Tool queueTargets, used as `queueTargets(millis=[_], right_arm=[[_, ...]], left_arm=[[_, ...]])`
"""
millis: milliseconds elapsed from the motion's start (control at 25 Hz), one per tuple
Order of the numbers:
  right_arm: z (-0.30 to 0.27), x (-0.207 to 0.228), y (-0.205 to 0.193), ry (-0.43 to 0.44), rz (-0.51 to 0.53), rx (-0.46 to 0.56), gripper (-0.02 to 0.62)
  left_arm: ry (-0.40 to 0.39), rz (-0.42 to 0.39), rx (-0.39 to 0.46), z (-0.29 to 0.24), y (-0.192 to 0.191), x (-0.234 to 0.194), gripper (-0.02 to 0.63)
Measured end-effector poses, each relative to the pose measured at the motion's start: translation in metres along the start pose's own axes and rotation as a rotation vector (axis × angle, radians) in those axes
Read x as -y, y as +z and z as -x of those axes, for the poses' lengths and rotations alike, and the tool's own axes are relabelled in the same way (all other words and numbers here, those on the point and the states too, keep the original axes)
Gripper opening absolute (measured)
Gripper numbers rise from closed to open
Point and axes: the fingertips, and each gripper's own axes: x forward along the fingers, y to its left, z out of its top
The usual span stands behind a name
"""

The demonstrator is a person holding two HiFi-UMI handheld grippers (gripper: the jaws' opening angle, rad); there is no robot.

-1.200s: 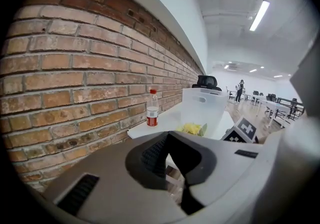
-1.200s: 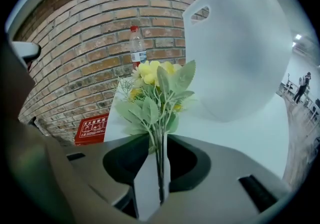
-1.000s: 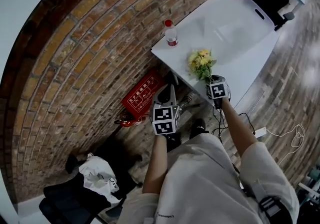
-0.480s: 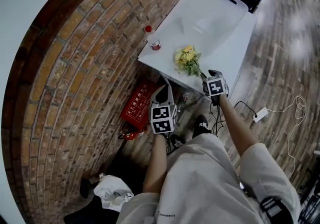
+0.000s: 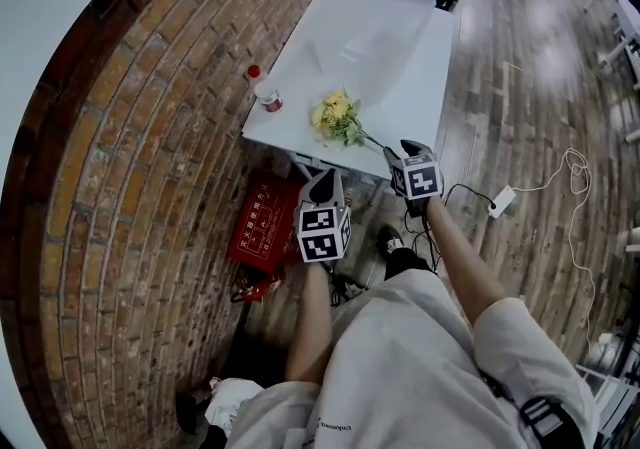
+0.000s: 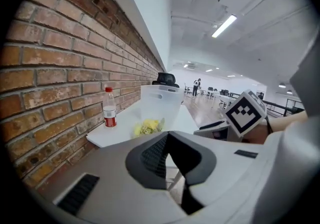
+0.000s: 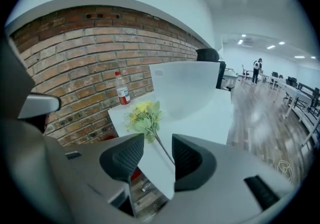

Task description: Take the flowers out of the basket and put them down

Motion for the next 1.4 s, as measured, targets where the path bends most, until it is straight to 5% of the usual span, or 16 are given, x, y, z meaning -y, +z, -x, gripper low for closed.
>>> queueTargets(millis=[560, 1200, 1400], right_arm=[[0.074, -0.018, -0.013, -0.120, -0.272, 0.148, 0.219], [0.099, -0.028, -0.004, -0.135, -0.269, 0.216, 0.112], [0.108, -0.026, -0.009, -0.134, -0.259, 0.218, 0.018]], left_arm=[[-0.070, -0.031, -0.001, 0.004, -0.001, 0.026, 0.026], [-0.105, -0.075, 0.007, 0.003, 0.006, 0.035, 0.026], [-0.121, -0.090, -0.002, 0.005, -0.001, 0.044, 0.026]])
